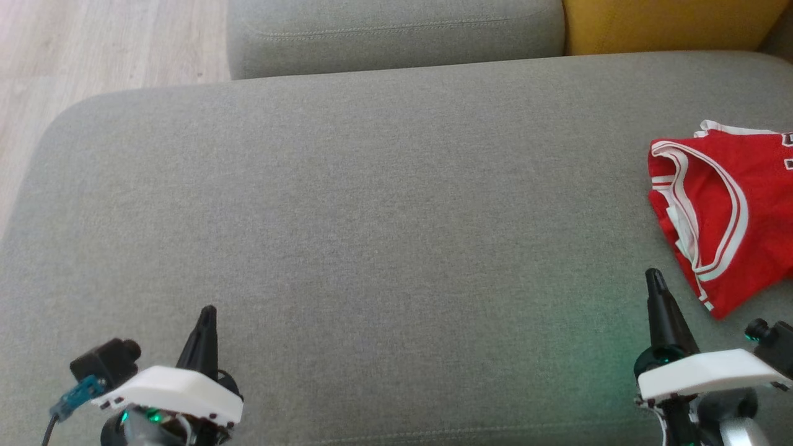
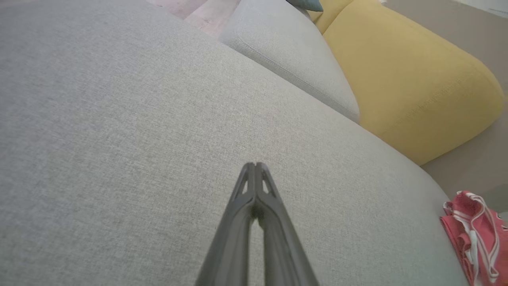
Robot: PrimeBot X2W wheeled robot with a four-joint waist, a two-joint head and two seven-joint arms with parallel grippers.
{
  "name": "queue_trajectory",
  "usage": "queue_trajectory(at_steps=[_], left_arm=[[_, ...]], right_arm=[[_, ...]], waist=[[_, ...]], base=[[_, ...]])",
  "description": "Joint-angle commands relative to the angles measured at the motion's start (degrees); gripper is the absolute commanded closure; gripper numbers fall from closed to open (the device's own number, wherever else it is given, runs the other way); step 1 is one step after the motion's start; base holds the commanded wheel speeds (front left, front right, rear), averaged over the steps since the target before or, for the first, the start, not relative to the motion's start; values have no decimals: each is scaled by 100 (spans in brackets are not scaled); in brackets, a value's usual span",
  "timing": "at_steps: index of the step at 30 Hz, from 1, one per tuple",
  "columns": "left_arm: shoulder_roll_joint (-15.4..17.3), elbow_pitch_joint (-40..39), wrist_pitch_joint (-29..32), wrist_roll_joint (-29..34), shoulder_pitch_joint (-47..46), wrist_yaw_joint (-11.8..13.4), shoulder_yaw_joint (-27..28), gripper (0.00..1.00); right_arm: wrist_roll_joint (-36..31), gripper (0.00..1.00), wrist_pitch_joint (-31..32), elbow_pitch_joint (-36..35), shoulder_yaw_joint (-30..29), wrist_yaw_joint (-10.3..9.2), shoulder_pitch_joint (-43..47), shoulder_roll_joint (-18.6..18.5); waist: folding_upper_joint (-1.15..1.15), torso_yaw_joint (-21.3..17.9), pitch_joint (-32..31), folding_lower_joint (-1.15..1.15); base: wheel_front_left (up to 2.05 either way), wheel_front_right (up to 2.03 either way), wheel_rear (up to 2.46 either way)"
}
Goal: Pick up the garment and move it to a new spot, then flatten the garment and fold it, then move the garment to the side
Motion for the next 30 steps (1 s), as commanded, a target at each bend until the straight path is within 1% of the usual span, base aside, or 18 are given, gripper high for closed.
queue_trajectory(at_steps=[1, 16, 30], left_arm=[[30, -152, 32, -169, -348, -61, 220, 100], [-106, -17, 239, -1198, -460, -357, 538, 100], [-224, 95, 414, -2024, -552, -597, 804, 100]], right_arm=[[194, 100, 34, -155, 21, 8, -335, -127], [1255, 100, 83, 43, -47, 11, -468, -148], [2107, 100, 131, 204, -112, 13, -577, -158]], waist=[[0, 2, -4, 0], [0, 25, -46, 0], [0, 44, -80, 0]], base=[[0, 0, 0], [0, 0, 0], [0, 0, 0]])
